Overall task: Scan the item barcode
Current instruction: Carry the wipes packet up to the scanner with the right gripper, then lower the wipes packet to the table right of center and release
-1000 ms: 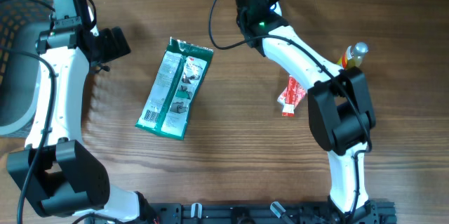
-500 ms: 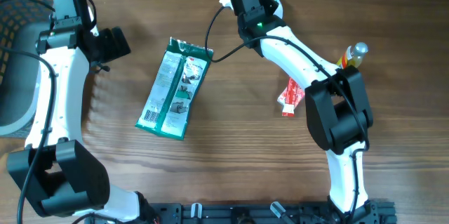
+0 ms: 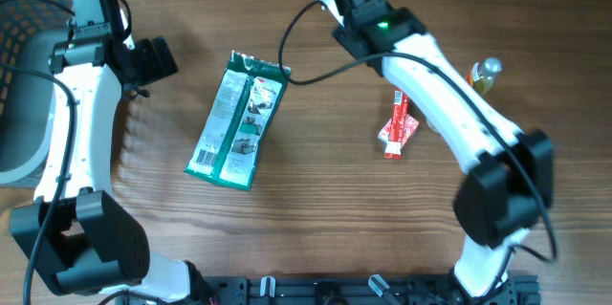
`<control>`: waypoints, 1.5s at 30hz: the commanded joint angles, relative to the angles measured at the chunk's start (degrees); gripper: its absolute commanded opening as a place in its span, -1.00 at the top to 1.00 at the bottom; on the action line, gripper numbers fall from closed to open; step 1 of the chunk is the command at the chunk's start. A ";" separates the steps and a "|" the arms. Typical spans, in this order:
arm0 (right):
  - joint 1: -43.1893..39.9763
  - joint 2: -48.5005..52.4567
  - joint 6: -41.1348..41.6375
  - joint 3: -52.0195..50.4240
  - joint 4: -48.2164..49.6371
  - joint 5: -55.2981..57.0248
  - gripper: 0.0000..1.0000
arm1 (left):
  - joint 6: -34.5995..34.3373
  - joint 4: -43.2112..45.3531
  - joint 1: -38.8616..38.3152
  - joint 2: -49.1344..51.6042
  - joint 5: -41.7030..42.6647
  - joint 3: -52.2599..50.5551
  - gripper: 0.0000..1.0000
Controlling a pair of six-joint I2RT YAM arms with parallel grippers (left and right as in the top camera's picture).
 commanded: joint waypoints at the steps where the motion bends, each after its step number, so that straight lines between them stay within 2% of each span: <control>1: 0.02 -2.43 7.72 0.20 -14.32 -18.95 0.91 | -0.11 0.13 0.20 -0.11 0.42 0.42 -1.00; 5: 0.02 -1.97 12.41 -2.64 -29.11 -27.76 0.91 | -0.11 0.13 0.20 -0.11 0.42 0.42 -1.00; 9: 0.02 -1.97 12.37 -9.40 -29.97 -27.06 0.91 | -0.11 0.13 0.22 -0.11 0.42 0.42 -1.00; 12: 0.02 -1.97 12.81 -14.21 -28.35 -21.07 0.66 | -0.11 0.13 0.22 -0.11 0.42 0.42 -1.00; 14: 0.02 -1.97 14.84 -15.32 -27.36 -16.72 0.17 | -0.11 0.13 0.20 -0.11 0.42 0.42 -1.00; 16: 0.02 -1.97 19.37 -15.47 -24.94 -13.20 0.09 | -0.11 0.13 0.22 -0.11 0.42 0.42 -1.00; 17: 0.02 -1.97 21.57 -15.45 -23.37 -13.35 -0.03 | -0.11 0.13 0.20 -0.11 0.42 0.42 -1.00; 18: 0.02 -1.97 26.82 -15.45 -20.44 -14.47 -0.06 | -0.11 0.13 0.20 -0.11 0.42 0.42 -1.00; 20: 0.13 -1.88 36.79 -15.47 -16.04 -22.80 0.00 | -0.11 0.13 0.20 -0.11 0.42 0.42 -1.00; 21: 0.13 -1.86 38.27 -15.52 -15.26 -30.77 0.08 | -0.11 0.13 0.20 -0.11 0.42 0.42 -1.00; 23: 0.44 -1.86 38.40 -15.93 -14.49 -36.44 0.15 | -0.11 0.13 0.22 -0.11 0.42 0.42 -1.00; 27: 2.29 -1.84 41.38 -18.64 -11.80 -35.98 0.26 | -0.11 0.13 0.22 -0.11 0.42 0.42 -1.00; 35: 5.38 -1.81 41.38 -30.51 -4.39 -35.23 0.26 | -0.11 0.13 0.20 -0.11 0.42 0.42 -1.00; 40: 4.39 -1.86 41.44 -32.11 -10.51 -19.56 0.27 | -0.11 0.13 0.20 -0.11 0.44 0.42 -1.00; 43: 3.08 -1.88 41.40 -31.39 -10.91 -20.39 0.26 | -0.11 0.13 0.20 -0.11 0.42 0.42 -1.00; 45: 2.86 -1.88 41.31 -30.14 -10.43 -25.11 0.27 | -0.11 0.13 0.20 -0.11 0.42 0.42 -1.00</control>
